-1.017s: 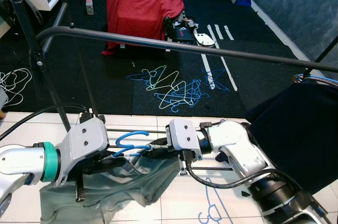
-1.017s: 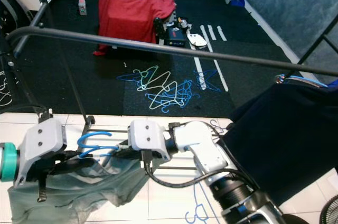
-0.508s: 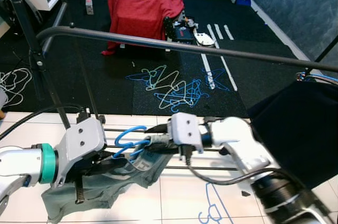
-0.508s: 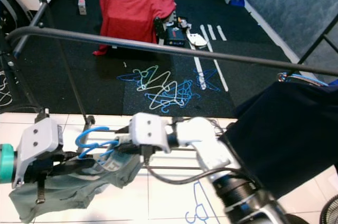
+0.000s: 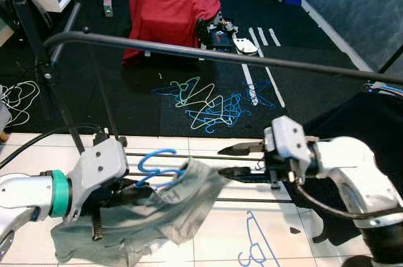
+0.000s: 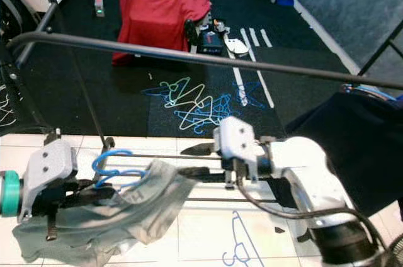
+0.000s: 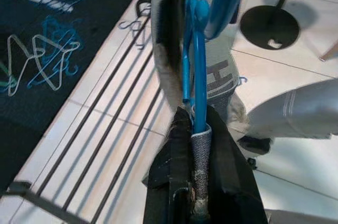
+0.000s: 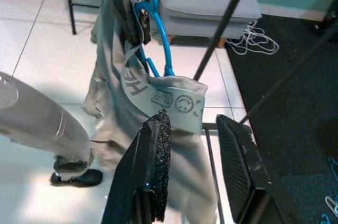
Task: Hang hanger
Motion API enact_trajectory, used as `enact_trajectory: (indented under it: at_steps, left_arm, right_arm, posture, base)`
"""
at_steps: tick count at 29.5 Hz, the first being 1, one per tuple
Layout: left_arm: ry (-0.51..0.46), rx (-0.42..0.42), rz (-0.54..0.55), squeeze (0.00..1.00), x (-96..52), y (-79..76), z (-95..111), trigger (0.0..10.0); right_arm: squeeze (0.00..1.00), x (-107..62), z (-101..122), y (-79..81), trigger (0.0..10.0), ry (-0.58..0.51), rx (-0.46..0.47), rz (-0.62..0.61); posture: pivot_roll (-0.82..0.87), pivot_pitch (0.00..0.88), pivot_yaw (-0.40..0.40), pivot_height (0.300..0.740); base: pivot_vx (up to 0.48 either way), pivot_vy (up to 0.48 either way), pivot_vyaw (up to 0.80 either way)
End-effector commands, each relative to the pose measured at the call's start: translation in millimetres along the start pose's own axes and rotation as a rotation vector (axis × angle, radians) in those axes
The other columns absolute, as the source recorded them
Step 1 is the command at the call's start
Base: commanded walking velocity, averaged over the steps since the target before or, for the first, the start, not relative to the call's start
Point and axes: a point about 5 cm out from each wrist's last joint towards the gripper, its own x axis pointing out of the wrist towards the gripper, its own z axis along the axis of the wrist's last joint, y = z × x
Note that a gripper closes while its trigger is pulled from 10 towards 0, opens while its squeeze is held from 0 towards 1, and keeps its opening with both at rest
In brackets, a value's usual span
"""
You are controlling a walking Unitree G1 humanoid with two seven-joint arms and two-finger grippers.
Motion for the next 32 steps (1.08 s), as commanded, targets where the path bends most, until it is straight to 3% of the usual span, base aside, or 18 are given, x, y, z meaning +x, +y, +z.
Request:
enact_trajectory:
  at_steps: [1, 2, 4, 6, 7, 9, 11, 14, 18, 20, 28, 32]
  left_arm:
    - [0.021, -0.022, 0.019, 0.00, 2.4, -0.1, -4, 0.5]
    - [0.007, -0.050, 0.053, 0.00, 4.4, -0.1, -4, 10.0]
    - [0.007, -0.050, 0.053, 0.00, 4.4, -0.1, -4, 10.0]
    - [-0.010, -0.121, 0.149, 0.00, 6.9, -3.1, -4, 10.0]
    - [-0.010, -0.121, 0.149, 0.00, 6.9, -3.1, -4, 10.0]
    - [0.006, -0.199, 0.281, 0.00, 9.1, -4.5, -5, 10.0]
    - [0.016, -0.262, 0.386, 0.00, 14.0, -1.7, -3, 10.0]
    - [0.018, -0.279, 0.413, 0.00, 16.0, -0.6, -2, 10.0]
    - [-0.054, -0.286, 0.736, 0.00, 19.8, 29.7, 20, 10.0]
    - [-0.067, -0.280, 0.800, 0.00, 19.5, 36.5, 27, 10.0]
    - [-0.075, -0.292, 0.939, 0.00, 23.5, 56.0, 44, 10.0]
    - [-0.065, -0.283, 0.995, 0.00, 27.8, 65.1, 48, 10.0]
  right_arm:
    - [0.00, -5.2, 1, -1.8, 10.0, -0.012, 0.020, -0.050]
    - [0.00, -6.1, -7, -9.0, 10.0, -0.018, 0.045, -0.180]
    - [0.00, -6.1, -7, -9.0, 10.0, -0.018, 0.045, -0.180]
    - [0.00, -9.3, -37, -17.7, 10.0, 0.028, 0.133, -0.489]
    - [0.00, -9.3, -37, -17.7, 10.0, 0.028, 0.133, -0.489]
    - [0.00, -9.3, -65, -15.0, 10.0, 0.102, 0.239, -0.703]
    - [0.00, -5.6, -85, -13.4, 10.0, 0.185, 0.317, -0.824]
    - [0.00, -4.7, -90, -12.8, 10.0, 0.213, 0.341, -0.854]
    - [0.00, 14.6, -96, -14.7, 10.0, 0.222, 0.352, -0.947]
    - [0.00, 21.4, -93, -16.5, 10.0, 0.205, 0.335, -0.960]
    - [0.00, 43.7, -78, -20.2, 10.0, 0.137, 0.282, -0.959]
    - [0.00, 45.1, -77, -20.7, 10.0, 0.129, 0.286, -0.975]
  posture:
    - [0.04, 0.066, -0.018, 0.740]
    - [0.04, 0.068, -0.017, 0.740]
    - [0.04, 0.068, -0.017, 0.740]
    - [0.05, 0.070, -0.023, 0.740]
    - [0.05, 0.070, -0.023, 0.740]
    - [0.06, 0.076, -0.032, 0.740]
    - [0.06, 0.076, -0.036, 0.740]
    - [0.06, 0.076, -0.036, 0.740]
    - [0.06, 0.076, -0.044, 0.740]
    - [0.07, 0.075, -0.045, 0.740]
    - [0.06, 0.067, -0.040, 0.740]
    - [0.06, 0.064, -0.038, 0.740]
  base:
    - [0.000, 0.000, 0.00]
    - [0.000, 0.000, 0.00]
    - [0.000, 0.000, 0.00]
    - [0.000, 0.000, 0.00]
    - [0.000, 0.000, 0.00]
    - [0.000, 0.000, 0.00]
    - [0.000, 0.000, 0.00]
    - [0.000, 0.000, 0.00]
    - [0.000, 0.000, 0.00]
    - [0.000, 0.000, 0.00]
    - [0.000, 0.000, 0.00]
    - [0.000, 0.000, 0.00]
